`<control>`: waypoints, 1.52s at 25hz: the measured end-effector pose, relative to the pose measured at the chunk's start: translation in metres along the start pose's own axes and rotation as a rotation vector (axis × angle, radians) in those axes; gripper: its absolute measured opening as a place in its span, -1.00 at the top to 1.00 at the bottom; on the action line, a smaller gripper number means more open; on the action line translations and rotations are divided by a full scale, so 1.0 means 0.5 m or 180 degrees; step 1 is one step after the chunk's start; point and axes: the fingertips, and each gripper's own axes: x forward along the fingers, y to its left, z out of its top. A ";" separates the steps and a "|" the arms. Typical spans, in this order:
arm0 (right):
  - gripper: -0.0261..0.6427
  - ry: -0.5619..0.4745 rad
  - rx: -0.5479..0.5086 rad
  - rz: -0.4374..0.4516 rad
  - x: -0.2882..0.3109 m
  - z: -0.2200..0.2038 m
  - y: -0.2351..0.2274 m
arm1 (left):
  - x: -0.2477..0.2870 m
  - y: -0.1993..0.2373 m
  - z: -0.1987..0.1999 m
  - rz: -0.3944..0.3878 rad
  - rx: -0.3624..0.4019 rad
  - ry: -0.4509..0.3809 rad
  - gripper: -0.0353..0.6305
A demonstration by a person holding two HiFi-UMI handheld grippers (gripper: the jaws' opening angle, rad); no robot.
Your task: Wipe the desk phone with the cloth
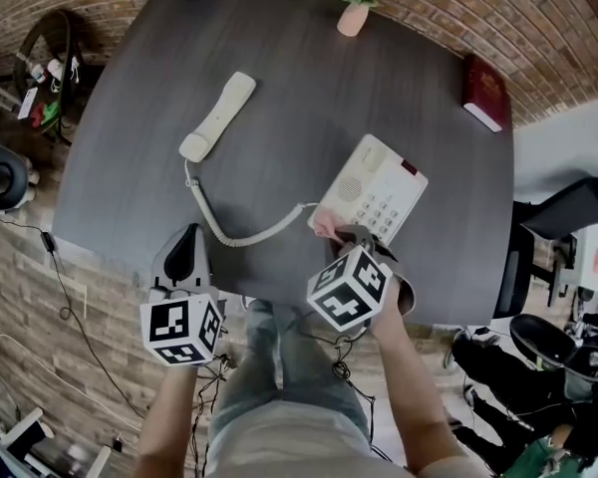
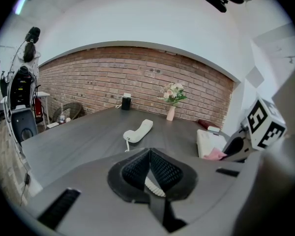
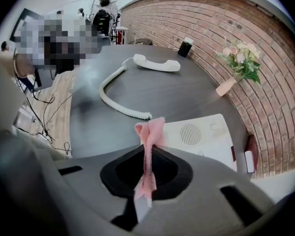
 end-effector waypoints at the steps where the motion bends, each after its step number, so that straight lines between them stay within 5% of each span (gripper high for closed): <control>1: 0.87 0.0001 -0.0007 0.0014 0.000 0.000 0.006 | -0.003 0.002 -0.001 0.0009 -0.0004 -0.0002 0.88; 21: 0.87 -0.0206 0.0171 0.0457 -0.035 -0.006 0.062 | -0.031 -0.021 0.006 0.0070 -0.0044 -0.0093 0.88; 38: 0.86 -0.0236 0.0240 -0.0069 -0.141 -0.078 -0.160 | 0.047 -0.178 0.128 -0.0209 0.0047 -0.0336 0.88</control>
